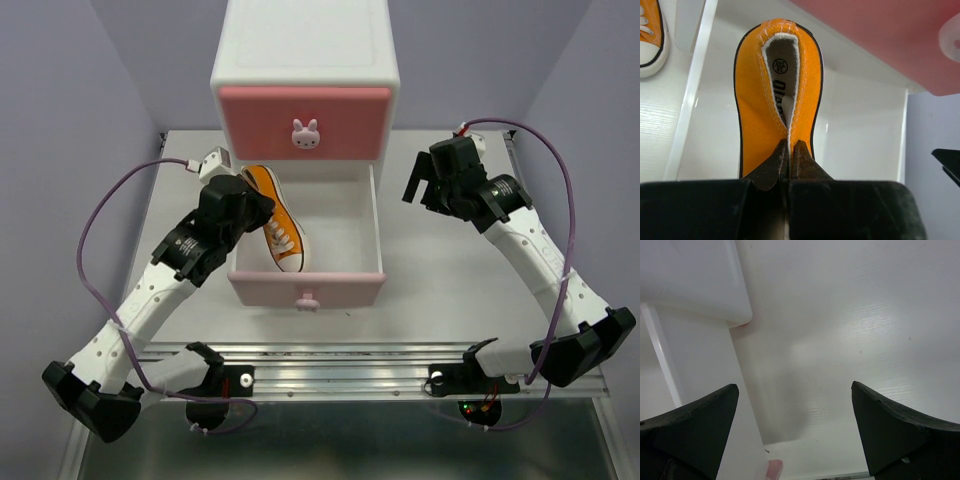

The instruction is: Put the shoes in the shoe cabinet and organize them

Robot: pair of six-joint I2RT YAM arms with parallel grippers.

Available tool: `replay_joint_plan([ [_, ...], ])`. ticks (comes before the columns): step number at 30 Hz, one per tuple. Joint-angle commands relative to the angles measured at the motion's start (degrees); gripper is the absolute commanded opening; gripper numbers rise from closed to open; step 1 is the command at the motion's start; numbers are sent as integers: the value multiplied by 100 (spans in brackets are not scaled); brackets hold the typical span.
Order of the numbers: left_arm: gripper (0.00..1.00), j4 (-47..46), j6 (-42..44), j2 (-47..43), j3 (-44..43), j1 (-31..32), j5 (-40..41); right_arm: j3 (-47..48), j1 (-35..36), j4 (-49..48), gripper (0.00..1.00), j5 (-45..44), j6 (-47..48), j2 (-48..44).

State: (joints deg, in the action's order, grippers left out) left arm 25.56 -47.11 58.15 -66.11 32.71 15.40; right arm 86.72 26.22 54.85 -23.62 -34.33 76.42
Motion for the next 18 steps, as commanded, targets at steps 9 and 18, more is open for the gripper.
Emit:
replay_joint_plan([
  [9,0,-649,1072,284,-165,34,42,-260,-38,-88,100,-3,-4,-303],
  [18,0,-421,1766,487,-219,42,33,-480,-38,-168,100,-64,31,-470],
])
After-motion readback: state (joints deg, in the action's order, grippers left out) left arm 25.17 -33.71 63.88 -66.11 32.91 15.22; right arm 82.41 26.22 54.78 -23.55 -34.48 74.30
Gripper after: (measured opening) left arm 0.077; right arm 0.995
